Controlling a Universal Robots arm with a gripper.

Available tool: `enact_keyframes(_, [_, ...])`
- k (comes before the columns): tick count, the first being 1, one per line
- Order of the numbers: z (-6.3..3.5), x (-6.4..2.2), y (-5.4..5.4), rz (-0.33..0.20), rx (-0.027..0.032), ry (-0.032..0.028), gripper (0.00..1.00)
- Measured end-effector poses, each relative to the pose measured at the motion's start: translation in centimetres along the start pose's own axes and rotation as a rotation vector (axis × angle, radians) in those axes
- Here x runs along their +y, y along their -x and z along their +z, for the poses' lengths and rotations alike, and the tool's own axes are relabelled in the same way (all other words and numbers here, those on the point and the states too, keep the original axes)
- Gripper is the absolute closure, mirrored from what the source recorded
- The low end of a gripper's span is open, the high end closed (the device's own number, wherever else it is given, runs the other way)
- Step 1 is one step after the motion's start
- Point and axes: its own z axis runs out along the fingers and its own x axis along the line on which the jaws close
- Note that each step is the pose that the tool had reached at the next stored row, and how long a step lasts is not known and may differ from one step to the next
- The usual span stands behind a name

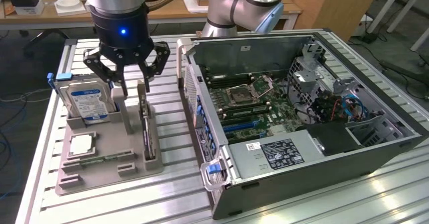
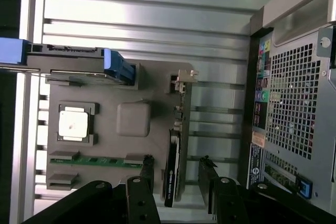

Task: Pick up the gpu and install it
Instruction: 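Pick up the gpu and move the gpu toward the slot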

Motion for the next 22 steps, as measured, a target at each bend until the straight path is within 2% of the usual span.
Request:
enact_keyframes(8, [0.98,-0.05,0.0,0.0,0.0,0.0006,0.53])
enact_keyframes(22, [3.36,-0.29,0.0,0.0,0.0002,0.0007,0.53])
